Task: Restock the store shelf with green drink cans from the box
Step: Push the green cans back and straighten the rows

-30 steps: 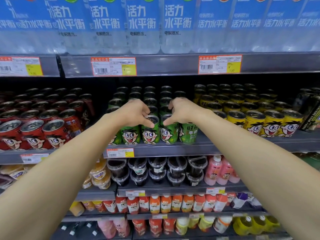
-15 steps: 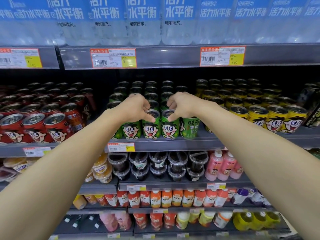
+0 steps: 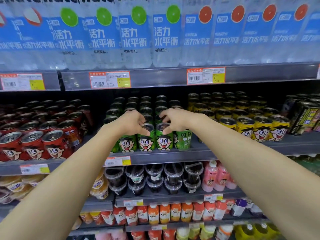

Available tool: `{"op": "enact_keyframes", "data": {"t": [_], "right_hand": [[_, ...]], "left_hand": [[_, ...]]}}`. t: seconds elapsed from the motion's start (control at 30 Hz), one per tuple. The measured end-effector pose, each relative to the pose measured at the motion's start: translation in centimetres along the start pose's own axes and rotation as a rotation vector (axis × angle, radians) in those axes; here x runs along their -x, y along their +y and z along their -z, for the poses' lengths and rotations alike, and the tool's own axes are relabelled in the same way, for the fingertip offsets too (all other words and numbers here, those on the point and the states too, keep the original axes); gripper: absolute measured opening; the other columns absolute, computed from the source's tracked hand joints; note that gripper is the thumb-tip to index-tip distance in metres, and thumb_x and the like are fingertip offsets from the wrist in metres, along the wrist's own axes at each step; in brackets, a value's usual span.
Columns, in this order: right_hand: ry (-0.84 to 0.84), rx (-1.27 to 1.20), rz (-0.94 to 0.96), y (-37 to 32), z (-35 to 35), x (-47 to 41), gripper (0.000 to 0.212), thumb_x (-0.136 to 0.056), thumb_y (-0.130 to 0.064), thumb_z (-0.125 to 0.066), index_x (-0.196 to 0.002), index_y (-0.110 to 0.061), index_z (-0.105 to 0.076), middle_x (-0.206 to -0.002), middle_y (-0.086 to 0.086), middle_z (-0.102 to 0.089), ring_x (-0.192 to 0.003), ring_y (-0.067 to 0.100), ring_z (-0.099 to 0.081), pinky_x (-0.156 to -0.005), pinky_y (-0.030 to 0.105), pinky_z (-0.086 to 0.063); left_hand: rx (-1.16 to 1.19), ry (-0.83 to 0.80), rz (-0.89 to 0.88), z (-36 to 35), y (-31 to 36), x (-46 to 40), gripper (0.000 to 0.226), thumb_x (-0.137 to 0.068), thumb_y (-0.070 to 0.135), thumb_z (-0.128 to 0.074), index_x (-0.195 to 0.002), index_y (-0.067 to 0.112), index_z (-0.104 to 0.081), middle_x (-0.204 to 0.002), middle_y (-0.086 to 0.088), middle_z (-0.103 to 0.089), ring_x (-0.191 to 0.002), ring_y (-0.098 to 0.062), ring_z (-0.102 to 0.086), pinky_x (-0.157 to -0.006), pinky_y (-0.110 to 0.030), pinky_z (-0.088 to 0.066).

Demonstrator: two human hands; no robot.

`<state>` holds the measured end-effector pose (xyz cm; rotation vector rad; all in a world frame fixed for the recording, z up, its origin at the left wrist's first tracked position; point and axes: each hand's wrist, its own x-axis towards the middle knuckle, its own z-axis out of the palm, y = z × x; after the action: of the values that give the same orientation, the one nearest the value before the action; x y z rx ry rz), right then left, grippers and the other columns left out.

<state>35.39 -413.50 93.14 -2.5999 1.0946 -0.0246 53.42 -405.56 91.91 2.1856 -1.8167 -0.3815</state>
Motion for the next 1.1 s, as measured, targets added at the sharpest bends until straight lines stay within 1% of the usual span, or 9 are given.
{"op": "enact_keyframes", "data": {"t": [0.1, 0.17, 0.3, 0.43, 0.67, 0.77, 0.9, 1.03, 1.1], "right_hand": [[0.104, -0.013, -0.012, 0.8, 1.5, 0.8, 0.076, -0.080, -0.034, -0.080, -0.144, -0.016, -0.044, -0.142, 0.008, -0.054, -0.128, 0.022, -0.052, -0.104, 0.029, -0.040], [0.161, 0.108, -0.092, 1.4, 2.3, 1.6, 0.070, -0.081, -0.049, -0.075, -0.135, -0.011, -0.052, -0.134, 0.011, -0.058, -0.118, 0.026, -0.056, -0.094, 0.031, -0.047], [0.102, 0.284, -0.280, 2.2, 1.3, 2.9, 0.079, -0.082, -0.070, -0.058, -0.124, -0.004, -0.053, -0.125, 0.015, -0.057, -0.105, 0.029, -0.056, -0.075, 0.032, -0.044], [0.128, 0.192, -0.283, 3.4, 0.2, 2.8, 0.071, -0.083, -0.063, -0.064, -0.117, -0.002, -0.054, -0.122, 0.017, -0.057, -0.112, 0.031, -0.055, -0.076, 0.033, -0.045], [0.104, 0.062, -0.264, 4.2, 0.0, 2.6, 0.058, -0.083, -0.054, -0.070, -0.107, -0.004, -0.052, -0.116, 0.015, -0.057, -0.101, 0.027, -0.053, -0.071, 0.031, -0.041], [0.055, 0.024, -0.249, 4.6, 0.4, 2.6, 0.068, -0.083, -0.054, -0.070, -0.122, 0.000, -0.054, -0.120, 0.014, -0.060, -0.104, 0.028, -0.057, -0.076, 0.032, -0.046], [-0.007, -0.031, -0.210, 5.2, 0.7, 2.8, 0.042, -0.088, -0.044, -0.069, -0.100, -0.005, -0.058, -0.094, 0.004, -0.060, -0.089, 0.025, -0.055, -0.061, 0.027, -0.042], [-0.039, -0.034, -0.185, 5.4, 1.1, 2.8, 0.039, -0.090, -0.042, -0.067, -0.112, -0.009, -0.063, -0.111, 0.005, -0.062, -0.106, 0.027, -0.056, -0.078, 0.030, -0.046], [-0.014, -0.048, -0.182, 5.5, 1.2, 2.8, 0.064, -0.086, -0.047, -0.071, -0.132, -0.006, -0.055, -0.132, 0.008, -0.058, -0.119, 0.027, -0.054, -0.089, 0.030, -0.044]], "left_hand": [[-0.091, 0.029, -0.036, 0.6, 1.0, 0.0, 0.082, -0.074, 0.051, -0.077, -0.140, 0.011, -0.050, -0.140, -0.005, -0.054, -0.129, -0.022, -0.049, -0.106, -0.032, -0.039], [-0.105, 0.045, -0.100, 0.7, 2.2, -0.3, 0.079, -0.076, 0.053, -0.075, -0.140, 0.013, -0.050, -0.141, -0.004, -0.053, -0.133, -0.022, -0.044, -0.110, -0.035, -0.037], [-0.092, -0.001, -0.205, -1.2, 5.1, -1.2, 0.077, -0.077, 0.047, -0.077, -0.139, 0.011, -0.050, -0.139, -0.004, -0.054, -0.131, -0.021, -0.046, -0.110, -0.035, -0.037], [-0.081, -0.003, -0.195, -2.6, 5.9, -2.0, 0.069, -0.079, 0.038, -0.078, -0.135, 0.005, -0.054, -0.133, -0.010, -0.059, -0.125, -0.022, -0.051, -0.105, -0.033, -0.042], [-0.069, 0.028, -0.164, -3.1, 5.8, -2.7, 0.072, -0.079, 0.039, -0.078, -0.137, 0.007, -0.051, -0.132, -0.010, -0.058, -0.128, -0.023, -0.047, -0.105, -0.035, -0.041], [-0.036, 0.031, -0.145, -3.3, 5.5, -2.7, 0.072, -0.078, 0.039, -0.078, -0.138, 0.009, -0.051, -0.133, -0.008, -0.058, -0.129, -0.022, -0.046, -0.107, -0.036, -0.041], [-0.072, 0.039, -0.162, -3.3, 5.6, -2.6, 0.069, -0.081, 0.040, -0.076, -0.138, 0.010, -0.051, -0.133, -0.007, -0.058, -0.131, -0.024, -0.043, -0.108, -0.039, -0.039], [-0.034, 0.019, -0.163, -2.9, 5.1, -2.2, 0.073, -0.078, 0.040, -0.078, -0.139, 0.012, -0.050, -0.137, -0.003, -0.057, -0.130, -0.019, -0.046, -0.110, -0.034, -0.037], [-0.036, 0.019, -0.157, -2.6, 4.6, -2.1, 0.073, -0.077, 0.040, -0.079, -0.139, 0.014, -0.051, -0.139, -0.001, -0.055, -0.130, -0.017, -0.048, -0.109, -0.029, -0.036]]}}
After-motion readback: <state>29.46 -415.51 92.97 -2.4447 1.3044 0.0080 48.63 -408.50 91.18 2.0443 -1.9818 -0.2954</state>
